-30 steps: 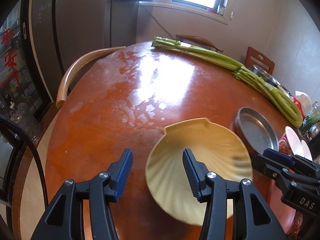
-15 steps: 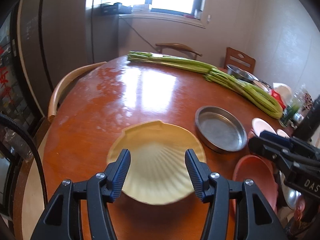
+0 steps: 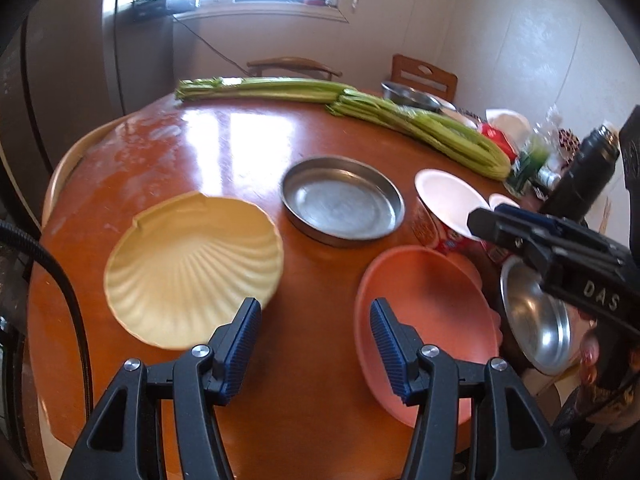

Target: Organize plates and bowls

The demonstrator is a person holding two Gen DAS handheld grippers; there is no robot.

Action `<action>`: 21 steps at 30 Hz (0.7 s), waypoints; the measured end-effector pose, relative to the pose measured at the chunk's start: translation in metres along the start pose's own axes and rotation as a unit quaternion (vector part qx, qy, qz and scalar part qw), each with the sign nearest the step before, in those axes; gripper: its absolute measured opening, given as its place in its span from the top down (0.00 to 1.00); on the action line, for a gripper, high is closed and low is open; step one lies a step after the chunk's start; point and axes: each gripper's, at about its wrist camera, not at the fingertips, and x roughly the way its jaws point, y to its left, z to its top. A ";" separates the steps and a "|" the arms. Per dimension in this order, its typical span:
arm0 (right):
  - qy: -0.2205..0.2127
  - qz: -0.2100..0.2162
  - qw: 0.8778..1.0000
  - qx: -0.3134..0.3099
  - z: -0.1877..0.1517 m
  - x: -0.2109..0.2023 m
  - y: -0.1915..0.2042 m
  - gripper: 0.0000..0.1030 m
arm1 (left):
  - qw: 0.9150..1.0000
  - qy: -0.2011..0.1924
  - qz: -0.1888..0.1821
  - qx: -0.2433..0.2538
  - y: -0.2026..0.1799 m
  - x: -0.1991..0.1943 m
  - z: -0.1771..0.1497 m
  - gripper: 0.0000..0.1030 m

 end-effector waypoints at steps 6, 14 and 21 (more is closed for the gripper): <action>0.026 -0.003 1.000 -0.014 -0.016 0.005 -0.013 0.50 | 1.000 0.026 -0.008 0.006 -0.017 0.013 -0.013 0.45; 0.068 -0.020 0.996 -0.063 -0.026 0.026 -0.008 0.50 | 0.998 0.054 -0.010 0.023 -0.033 0.028 -0.026 0.45; 0.100 -0.036 0.990 -0.095 -0.022 0.046 -0.005 0.50 | 0.996 0.075 -0.007 0.038 -0.044 0.044 -0.035 0.45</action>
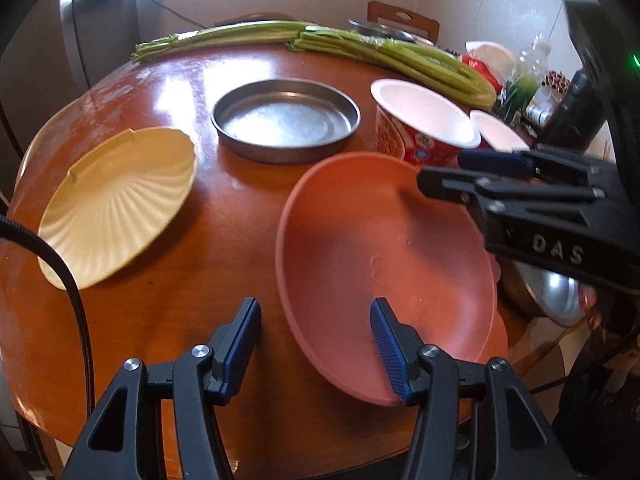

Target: Organize plates and bowls

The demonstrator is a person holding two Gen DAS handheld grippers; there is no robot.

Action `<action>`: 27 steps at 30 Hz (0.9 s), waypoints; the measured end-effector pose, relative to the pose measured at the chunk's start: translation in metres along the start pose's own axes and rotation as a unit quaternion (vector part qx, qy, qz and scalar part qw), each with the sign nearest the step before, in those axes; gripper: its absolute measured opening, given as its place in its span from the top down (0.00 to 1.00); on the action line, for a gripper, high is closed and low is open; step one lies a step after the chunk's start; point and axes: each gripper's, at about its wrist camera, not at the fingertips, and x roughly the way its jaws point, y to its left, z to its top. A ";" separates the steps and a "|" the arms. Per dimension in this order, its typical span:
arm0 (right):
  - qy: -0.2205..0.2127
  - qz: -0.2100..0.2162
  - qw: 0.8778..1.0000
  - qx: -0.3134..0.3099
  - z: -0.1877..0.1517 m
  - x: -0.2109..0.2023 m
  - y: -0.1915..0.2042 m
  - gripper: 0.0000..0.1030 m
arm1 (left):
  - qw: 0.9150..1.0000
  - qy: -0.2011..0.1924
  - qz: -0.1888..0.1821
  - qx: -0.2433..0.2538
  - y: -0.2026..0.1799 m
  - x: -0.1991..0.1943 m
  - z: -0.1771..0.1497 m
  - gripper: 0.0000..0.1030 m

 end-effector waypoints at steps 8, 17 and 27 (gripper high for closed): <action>0.027 -0.004 1.000 -0.010 0.002 0.015 0.002 0.50 | 0.999 -0.006 0.042 0.001 0.007 0.003 0.000 0.44; 0.026 0.009 0.999 -0.024 0.005 0.015 0.015 0.50 | 0.998 -0.009 0.059 -0.036 0.037 0.002 0.004 0.38; 0.023 0.050 0.998 -0.026 0.002 0.011 0.036 0.50 | 0.994 -0.014 0.081 -0.072 0.070 -0.004 0.002 0.38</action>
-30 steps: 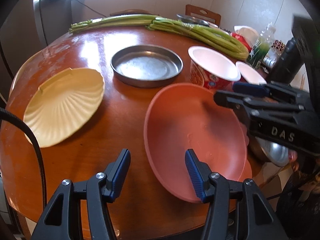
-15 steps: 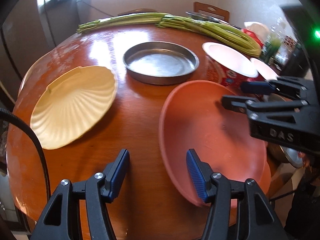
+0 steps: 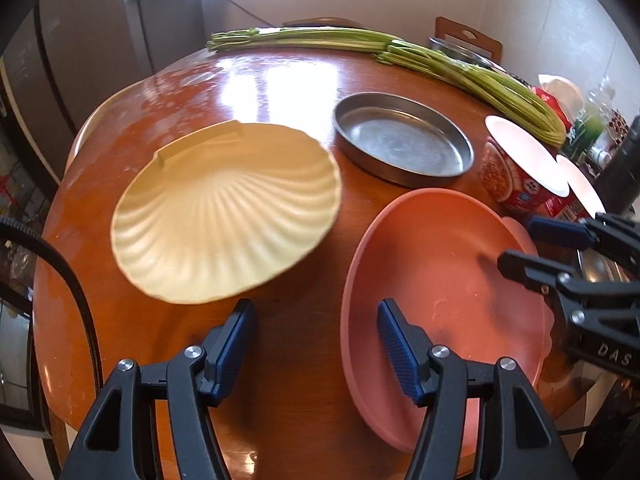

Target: Organize plates and bowls

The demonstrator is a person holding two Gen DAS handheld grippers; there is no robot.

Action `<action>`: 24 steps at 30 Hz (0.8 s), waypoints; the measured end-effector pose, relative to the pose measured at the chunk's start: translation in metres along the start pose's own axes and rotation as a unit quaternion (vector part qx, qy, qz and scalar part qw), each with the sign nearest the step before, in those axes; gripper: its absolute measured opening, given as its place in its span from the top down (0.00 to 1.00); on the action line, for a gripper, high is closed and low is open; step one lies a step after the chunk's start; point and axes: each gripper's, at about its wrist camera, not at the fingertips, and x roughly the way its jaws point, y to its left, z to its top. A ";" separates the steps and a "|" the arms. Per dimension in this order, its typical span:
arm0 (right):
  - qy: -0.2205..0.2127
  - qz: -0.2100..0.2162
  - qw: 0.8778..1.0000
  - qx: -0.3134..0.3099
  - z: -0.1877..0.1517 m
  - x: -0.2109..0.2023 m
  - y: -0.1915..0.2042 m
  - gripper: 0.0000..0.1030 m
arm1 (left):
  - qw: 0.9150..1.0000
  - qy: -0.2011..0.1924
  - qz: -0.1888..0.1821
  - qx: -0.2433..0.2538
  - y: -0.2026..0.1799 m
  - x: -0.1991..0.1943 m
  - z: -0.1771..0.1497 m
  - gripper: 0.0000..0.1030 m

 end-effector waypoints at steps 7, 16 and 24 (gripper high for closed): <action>0.009 0.035 0.999 0.008 -0.004 0.005 0.013 0.50 | 0.999 -0.019 0.007 -0.025 0.025 -0.022 -0.010 0.38; 0.005 0.053 0.998 0.016 -0.010 0.002 0.022 0.50 | 0.999 -0.012 -0.012 -0.033 0.032 -0.033 -0.034 0.38; 0.002 0.055 0.998 0.020 -0.013 -0.002 0.021 0.50 | 0.999 -0.005 -0.030 -0.026 0.022 -0.033 -0.045 0.38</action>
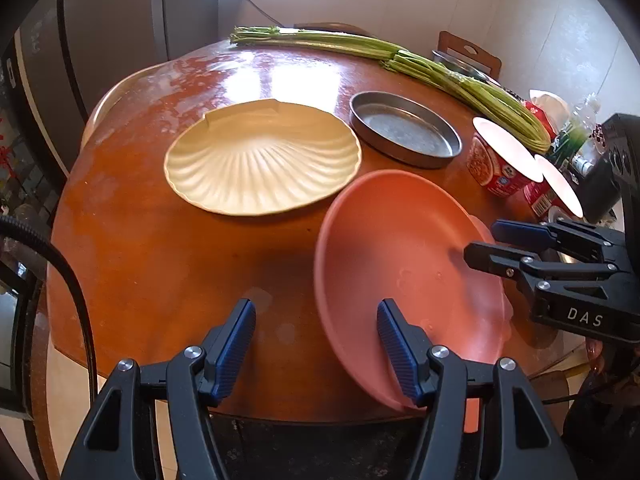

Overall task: Organize plates and bowls
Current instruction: 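Lift the salmon-orange plate and carry it over the yellow shell plate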

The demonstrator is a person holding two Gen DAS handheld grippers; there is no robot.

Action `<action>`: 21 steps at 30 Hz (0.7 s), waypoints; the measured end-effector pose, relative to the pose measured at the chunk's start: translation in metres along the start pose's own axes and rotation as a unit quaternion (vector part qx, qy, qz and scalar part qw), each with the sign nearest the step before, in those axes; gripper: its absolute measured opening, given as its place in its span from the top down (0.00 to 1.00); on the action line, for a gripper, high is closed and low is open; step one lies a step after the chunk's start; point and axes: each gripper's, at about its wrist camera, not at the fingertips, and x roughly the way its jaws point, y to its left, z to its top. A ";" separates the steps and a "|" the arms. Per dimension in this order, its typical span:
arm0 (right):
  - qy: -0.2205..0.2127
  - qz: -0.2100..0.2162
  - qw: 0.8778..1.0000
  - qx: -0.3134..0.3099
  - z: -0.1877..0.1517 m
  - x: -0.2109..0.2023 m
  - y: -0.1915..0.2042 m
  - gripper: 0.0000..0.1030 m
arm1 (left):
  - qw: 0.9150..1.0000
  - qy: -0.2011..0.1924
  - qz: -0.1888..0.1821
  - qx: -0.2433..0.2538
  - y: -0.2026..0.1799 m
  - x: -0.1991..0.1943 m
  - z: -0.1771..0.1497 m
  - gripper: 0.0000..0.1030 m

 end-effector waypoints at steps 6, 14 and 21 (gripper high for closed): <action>-0.006 0.009 1.000 0.010 -0.004 -0.004 -0.003 0.50 | 1.000 0.005 -0.016 0.007 -0.009 0.007 -0.001 0.40; 0.002 0.002 1.000 0.023 -0.005 0.002 -0.009 0.50 | 1.000 0.001 -0.010 0.009 -0.011 0.009 0.000 0.44; -0.001 0.007 1.000 -0.001 -0.006 0.004 0.003 0.50 | 1.000 0.001 -0.020 0.013 -0.013 0.010 0.001 0.50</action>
